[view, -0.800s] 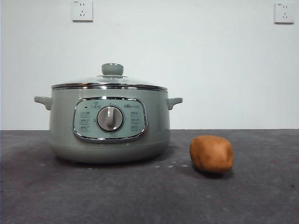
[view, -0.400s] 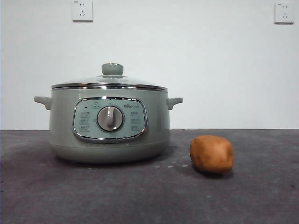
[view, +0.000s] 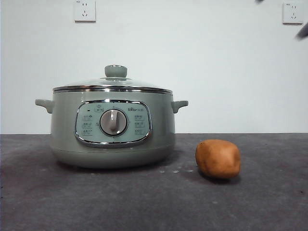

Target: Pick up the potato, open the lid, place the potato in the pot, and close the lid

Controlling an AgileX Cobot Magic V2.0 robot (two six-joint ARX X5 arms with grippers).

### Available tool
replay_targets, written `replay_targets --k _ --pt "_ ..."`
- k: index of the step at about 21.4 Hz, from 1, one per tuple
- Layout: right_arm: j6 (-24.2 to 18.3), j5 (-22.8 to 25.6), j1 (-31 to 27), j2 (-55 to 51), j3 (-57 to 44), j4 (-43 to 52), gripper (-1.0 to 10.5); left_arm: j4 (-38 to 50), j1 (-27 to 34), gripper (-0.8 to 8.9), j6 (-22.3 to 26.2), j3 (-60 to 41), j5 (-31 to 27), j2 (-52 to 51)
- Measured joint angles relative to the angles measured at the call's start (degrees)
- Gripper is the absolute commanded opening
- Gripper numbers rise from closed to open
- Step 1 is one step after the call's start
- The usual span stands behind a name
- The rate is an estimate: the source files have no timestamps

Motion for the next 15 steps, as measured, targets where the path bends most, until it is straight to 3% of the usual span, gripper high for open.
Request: replay_targets --k 8,15 --pt "0.24 11.26 11.98 22.69 0.02 8.2 6.3 0.0 0.0 5.72 0.0 0.0 0.0 0.22" --pt "1.42 14.95 16.04 33.99 0.07 12.13 6.3 -0.02 0.0 5.72 0.0 0.0 0.0 0.83"
